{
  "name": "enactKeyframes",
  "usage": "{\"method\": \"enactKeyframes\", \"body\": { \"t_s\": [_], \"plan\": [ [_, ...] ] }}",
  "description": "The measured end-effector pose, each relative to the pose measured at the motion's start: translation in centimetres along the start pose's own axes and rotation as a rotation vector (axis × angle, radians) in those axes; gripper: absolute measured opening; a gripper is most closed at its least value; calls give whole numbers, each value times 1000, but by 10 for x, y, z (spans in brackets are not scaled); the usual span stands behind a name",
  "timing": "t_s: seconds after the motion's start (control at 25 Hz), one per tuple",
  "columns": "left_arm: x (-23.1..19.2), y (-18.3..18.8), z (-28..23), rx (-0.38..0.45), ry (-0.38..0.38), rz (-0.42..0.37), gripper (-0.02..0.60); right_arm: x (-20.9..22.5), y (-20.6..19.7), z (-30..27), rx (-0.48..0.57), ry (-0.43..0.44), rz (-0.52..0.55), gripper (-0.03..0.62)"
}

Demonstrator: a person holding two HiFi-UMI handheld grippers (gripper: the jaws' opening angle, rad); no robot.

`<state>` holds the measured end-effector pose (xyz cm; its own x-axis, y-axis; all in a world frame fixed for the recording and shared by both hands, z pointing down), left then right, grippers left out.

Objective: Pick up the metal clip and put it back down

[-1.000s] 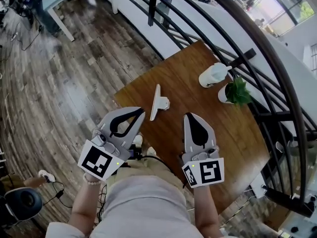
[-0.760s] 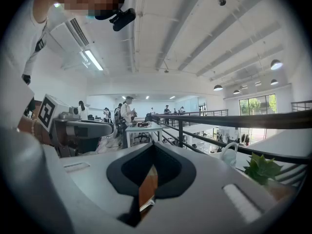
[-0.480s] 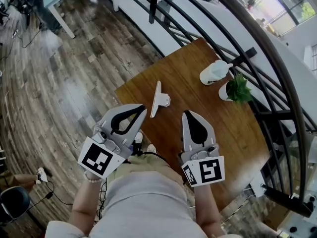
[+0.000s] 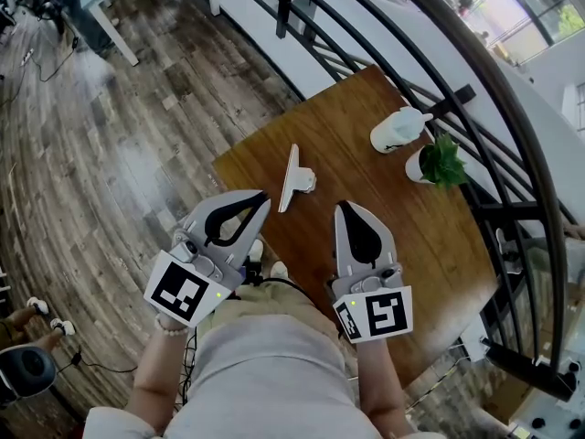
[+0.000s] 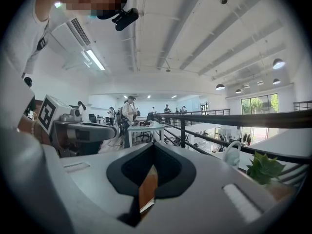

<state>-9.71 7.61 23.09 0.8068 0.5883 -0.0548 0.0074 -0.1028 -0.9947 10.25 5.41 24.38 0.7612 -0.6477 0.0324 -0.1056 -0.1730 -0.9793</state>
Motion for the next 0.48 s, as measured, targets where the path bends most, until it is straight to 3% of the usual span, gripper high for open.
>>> {"method": "enactKeyframes", "body": {
  "t_s": [0.48],
  "plan": [
    [-1,-3,6,-5,15,0,2,-5,-2,0,-10,8,13,21]
  ]
}}
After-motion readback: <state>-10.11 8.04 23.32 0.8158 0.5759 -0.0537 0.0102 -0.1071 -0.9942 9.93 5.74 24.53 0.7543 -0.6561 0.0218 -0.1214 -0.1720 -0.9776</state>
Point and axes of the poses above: the fingertips, and each gripper's own axes: z backward along the fingers, x to its right, y out of its top, the point moved 8 cm from there along z, backward along the fingers
